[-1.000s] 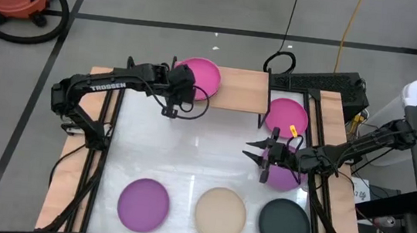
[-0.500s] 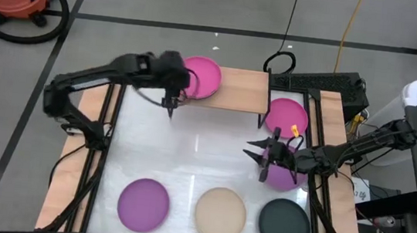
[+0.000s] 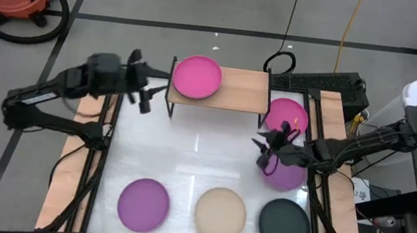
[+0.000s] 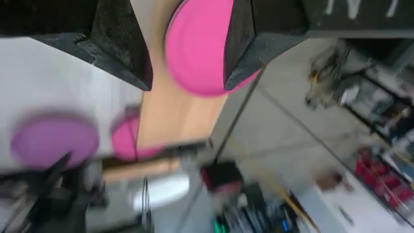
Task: Place and stack plates onto a shelf
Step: Stack the pink plate on top of the pink plate on the shelf
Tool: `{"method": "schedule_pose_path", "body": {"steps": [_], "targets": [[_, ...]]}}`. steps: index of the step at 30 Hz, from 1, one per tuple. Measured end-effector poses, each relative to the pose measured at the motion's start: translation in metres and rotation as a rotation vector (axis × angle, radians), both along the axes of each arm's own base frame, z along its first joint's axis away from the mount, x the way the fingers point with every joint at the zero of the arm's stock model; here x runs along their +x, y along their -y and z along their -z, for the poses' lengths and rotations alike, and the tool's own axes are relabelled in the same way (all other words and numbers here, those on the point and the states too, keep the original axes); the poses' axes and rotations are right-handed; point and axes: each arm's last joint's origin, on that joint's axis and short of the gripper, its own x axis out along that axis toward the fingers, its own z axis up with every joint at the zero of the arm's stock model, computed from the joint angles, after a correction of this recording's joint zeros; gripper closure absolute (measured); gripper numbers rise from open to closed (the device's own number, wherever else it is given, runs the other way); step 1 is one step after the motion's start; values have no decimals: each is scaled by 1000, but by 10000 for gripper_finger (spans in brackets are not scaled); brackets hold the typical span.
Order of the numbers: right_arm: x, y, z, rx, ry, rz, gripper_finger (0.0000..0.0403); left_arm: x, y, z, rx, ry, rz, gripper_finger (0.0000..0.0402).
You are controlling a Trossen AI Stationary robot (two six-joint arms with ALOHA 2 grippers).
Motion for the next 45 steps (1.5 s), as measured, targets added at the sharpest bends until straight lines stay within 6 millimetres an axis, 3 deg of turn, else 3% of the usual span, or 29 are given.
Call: {"method": "schedule_pose_path", "body": {"steps": [5, 13, 19, 28, 41, 45], "targets": [[-8, 19, -4, 49, -149, 106, 275, -11, 16, 34, -19, 157, 61, 206], [-14, 43, 18, 134, -401, 220, 275, -1, 33, 98, -102, 243, 160, 206], [-5, 59, 37, 120, -559, 281, 275, 6, 47, 126, -165, 360, 237, 206], [0, 75, 74, 152, -724, 276, 275, 5, 58, 140, -172, 373, 290, 206], [-21, 98, 114, 245, -654, 347, 277, 5, 58, 139, -179, 383, 288, 206], [-23, 99, 117, 250, -652, 353, 306, 5, 58, 139, -179, 383, 288, 206]]}}
